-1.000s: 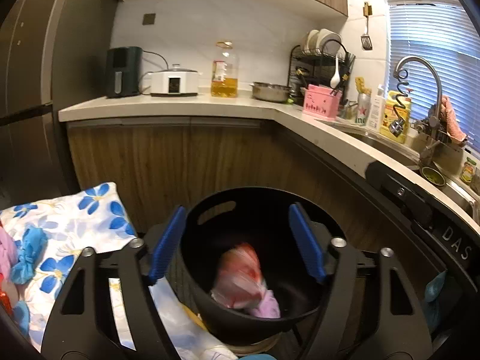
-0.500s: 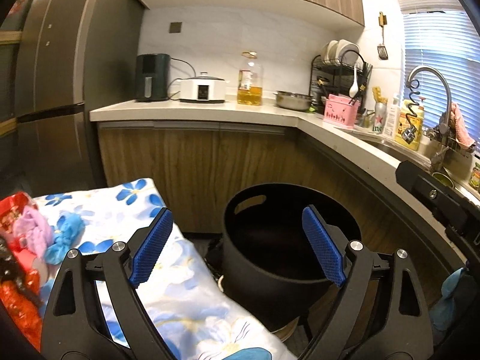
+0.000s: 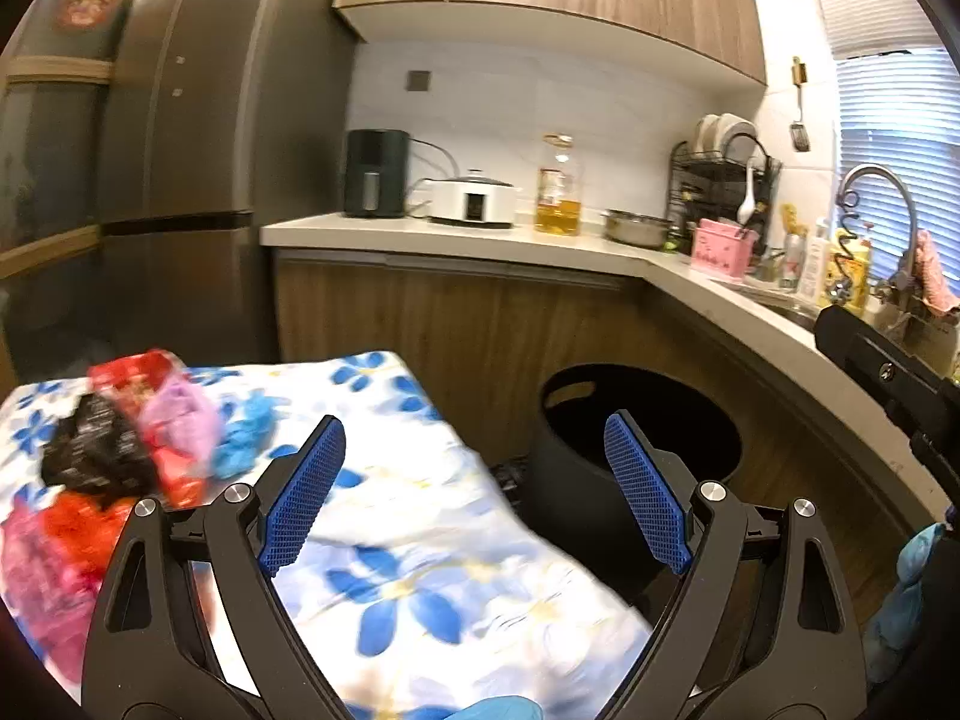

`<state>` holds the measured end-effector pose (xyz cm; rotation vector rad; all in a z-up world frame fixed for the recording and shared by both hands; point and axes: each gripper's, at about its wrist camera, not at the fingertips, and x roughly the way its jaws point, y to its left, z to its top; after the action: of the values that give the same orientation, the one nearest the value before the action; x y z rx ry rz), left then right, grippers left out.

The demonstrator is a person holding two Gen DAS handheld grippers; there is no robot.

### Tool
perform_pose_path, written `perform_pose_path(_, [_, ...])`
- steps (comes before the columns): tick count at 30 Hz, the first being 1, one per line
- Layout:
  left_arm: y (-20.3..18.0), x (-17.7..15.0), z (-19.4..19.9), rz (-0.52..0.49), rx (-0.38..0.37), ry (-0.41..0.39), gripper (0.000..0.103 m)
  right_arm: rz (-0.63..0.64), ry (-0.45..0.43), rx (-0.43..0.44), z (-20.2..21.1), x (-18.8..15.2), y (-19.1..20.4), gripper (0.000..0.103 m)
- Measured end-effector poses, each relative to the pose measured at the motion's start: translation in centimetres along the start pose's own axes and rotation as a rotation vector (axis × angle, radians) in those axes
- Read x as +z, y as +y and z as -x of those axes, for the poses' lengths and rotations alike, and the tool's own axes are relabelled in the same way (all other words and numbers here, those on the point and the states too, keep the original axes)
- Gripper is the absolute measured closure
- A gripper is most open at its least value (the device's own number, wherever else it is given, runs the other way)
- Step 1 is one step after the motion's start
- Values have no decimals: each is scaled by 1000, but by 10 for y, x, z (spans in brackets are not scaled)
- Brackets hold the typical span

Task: Collect trash
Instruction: 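Move both tools back over the bag pile on the table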

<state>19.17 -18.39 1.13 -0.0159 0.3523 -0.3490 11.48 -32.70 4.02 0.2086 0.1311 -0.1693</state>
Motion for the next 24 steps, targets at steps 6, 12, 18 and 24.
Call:
perform_pose_path(6, [30, -12, 31, 26, 71, -21, 17, 24, 11, 36, 12, -12, 25, 29])
perform_pose_path(12, [71, -24, 62, 76, 168, -38, 17, 34, 33, 98, 17, -24, 51, 29])
perform_pose_path(18, [114, -39, 83, 133, 279, -22, 19, 61, 70, 170, 14, -38, 83, 29])
perform_pose_path(24, [148, -55, 95, 164, 377, 23, 25, 85, 97, 235, 10, -50, 112, 29])
